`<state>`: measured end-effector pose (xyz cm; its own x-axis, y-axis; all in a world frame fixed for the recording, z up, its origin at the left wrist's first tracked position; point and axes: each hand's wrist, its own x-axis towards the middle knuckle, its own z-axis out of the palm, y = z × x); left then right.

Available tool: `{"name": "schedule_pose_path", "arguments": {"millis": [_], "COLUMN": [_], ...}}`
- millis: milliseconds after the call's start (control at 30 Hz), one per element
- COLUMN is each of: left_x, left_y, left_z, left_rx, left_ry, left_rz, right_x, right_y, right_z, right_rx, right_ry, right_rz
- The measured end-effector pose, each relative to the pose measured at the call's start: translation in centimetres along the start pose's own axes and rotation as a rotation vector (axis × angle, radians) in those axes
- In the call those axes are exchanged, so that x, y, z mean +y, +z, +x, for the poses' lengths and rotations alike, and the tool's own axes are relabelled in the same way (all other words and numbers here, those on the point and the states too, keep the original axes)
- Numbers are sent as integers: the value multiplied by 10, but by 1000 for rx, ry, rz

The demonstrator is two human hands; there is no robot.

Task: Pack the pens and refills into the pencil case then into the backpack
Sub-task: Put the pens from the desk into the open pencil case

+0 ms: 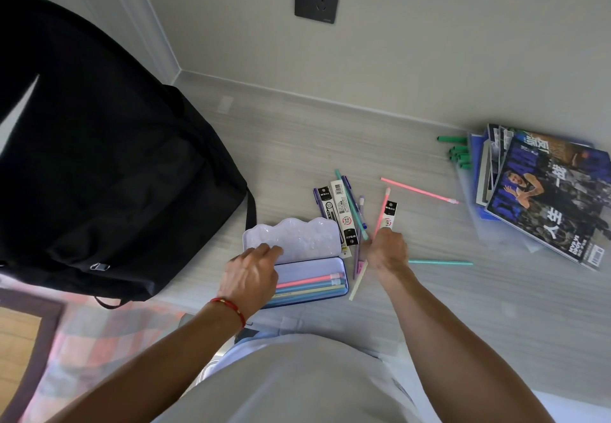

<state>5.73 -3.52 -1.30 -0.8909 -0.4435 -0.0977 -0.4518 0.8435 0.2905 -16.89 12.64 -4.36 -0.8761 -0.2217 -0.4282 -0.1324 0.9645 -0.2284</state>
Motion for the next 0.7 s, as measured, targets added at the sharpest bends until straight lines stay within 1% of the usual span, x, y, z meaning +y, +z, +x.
{"name": "schedule_pose_path", "arguments": {"millis": [100,200,267,367,433,500,600,700], "left_x": [-4,1,6,14,11,6,-1,-3], "left_y": [-4,-8,-13,-28,-36,-41,-40,-36], "left_z": [4,15,23,37,45,49,43,33], "left_rx": [21,48,55,78,101,62,5,-116], "left_ry": [-64,-173,-210,-310,-390,-432,-468,-542], "left_rz": [-84,-379,-605,-947,-1018,-1048,-1112,-1292], "right_x": [7,14,13,3,-5,-12,-17,-19], "right_y": [-15,-32,-42,-45,-39,-33,-26,-21], "right_z": [-2,-15,-31,-57,-71,-81,-87,-89], "right_rx": [39,52,-6,-264,-367,-408,-444,-409], "right_ry": [-85,-223,-394,-618,-734,-816,-879,-925], "right_rz": [79,286,329,223,133,73,26,-25]}}
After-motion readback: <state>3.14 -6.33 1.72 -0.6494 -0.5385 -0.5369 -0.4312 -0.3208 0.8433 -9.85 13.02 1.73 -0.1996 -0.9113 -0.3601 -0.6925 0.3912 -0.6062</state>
